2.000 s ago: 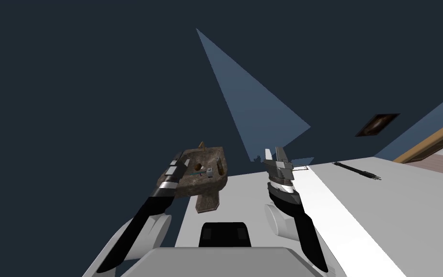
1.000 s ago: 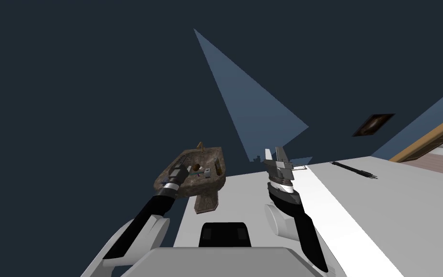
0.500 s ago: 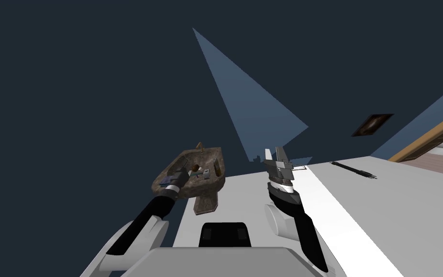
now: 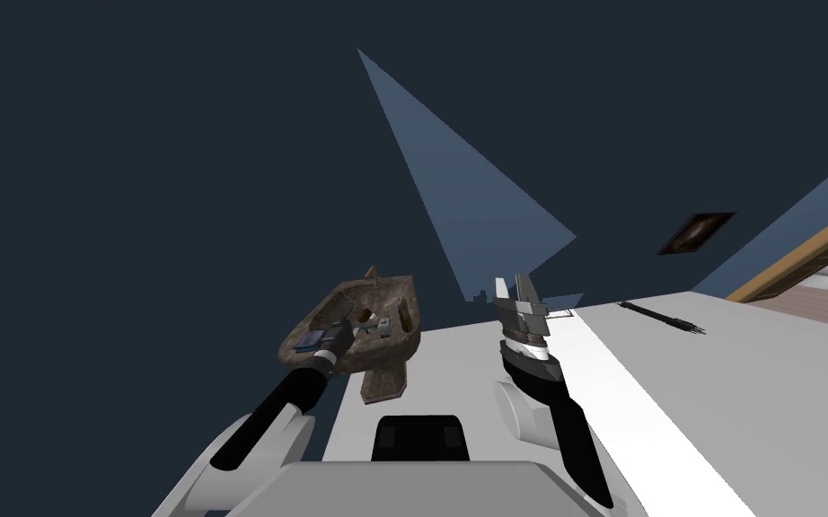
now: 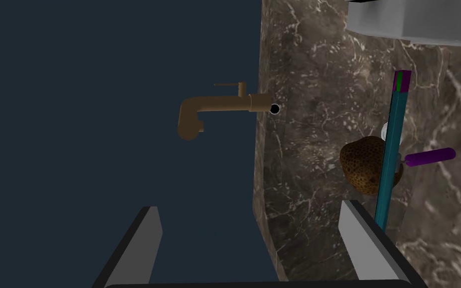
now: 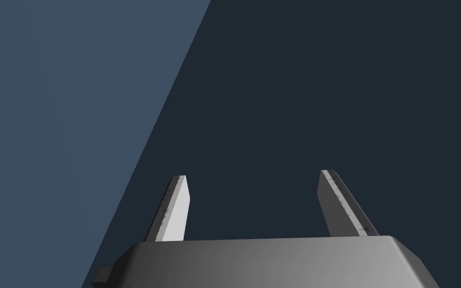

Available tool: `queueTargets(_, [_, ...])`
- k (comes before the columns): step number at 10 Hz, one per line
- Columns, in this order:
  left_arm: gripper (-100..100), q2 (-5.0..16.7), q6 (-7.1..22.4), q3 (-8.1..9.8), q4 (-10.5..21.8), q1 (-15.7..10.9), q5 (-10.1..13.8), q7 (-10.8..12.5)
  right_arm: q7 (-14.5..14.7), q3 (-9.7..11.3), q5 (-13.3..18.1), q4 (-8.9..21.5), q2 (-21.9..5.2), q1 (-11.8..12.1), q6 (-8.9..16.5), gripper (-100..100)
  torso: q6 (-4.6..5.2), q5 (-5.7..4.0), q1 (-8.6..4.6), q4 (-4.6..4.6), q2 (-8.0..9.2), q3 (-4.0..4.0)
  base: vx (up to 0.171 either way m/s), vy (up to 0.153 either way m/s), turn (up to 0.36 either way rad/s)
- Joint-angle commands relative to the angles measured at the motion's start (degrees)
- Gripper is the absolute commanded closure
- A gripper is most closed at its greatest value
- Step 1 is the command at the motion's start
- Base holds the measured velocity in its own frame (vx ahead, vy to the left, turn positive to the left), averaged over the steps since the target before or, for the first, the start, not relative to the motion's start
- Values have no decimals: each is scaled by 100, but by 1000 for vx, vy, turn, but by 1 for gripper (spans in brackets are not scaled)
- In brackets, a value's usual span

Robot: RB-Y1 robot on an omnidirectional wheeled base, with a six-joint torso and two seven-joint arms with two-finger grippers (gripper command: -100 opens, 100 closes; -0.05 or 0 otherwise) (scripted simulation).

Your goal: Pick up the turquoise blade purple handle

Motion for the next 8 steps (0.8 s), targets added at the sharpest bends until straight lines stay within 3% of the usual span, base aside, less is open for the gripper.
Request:
queueTargets(1, [-100, 6, 207, -15, -52, 11, 5, 23, 0, 0, 0, 0, 0, 0, 0, 0, 0, 0, 0, 0, 0, 0, 25, -3, -2])
queueTargets(3, [-100, 33, 432, -34, -63, 41, 26, 61, 0, 0, 0, 0, 0, 0, 0, 0, 0, 0, -1, 0, 1, 1, 26, -3, -3])
queueTargets(7, [-100, 131, 1174, -102, -114, 151, 98, 180, 0, 0, 0, 0, 0, 0, 0, 0, 0, 0, 1, -1, -6, -4, 46, 3, -4])
queueTargets(8, [-100, 131, 1217, -102, -114, 151, 98, 180, 0, 0, 0, 0, 0, 0, 0, 0, 0, 1, 3, -2, -10, -6, 43, 5, -1])
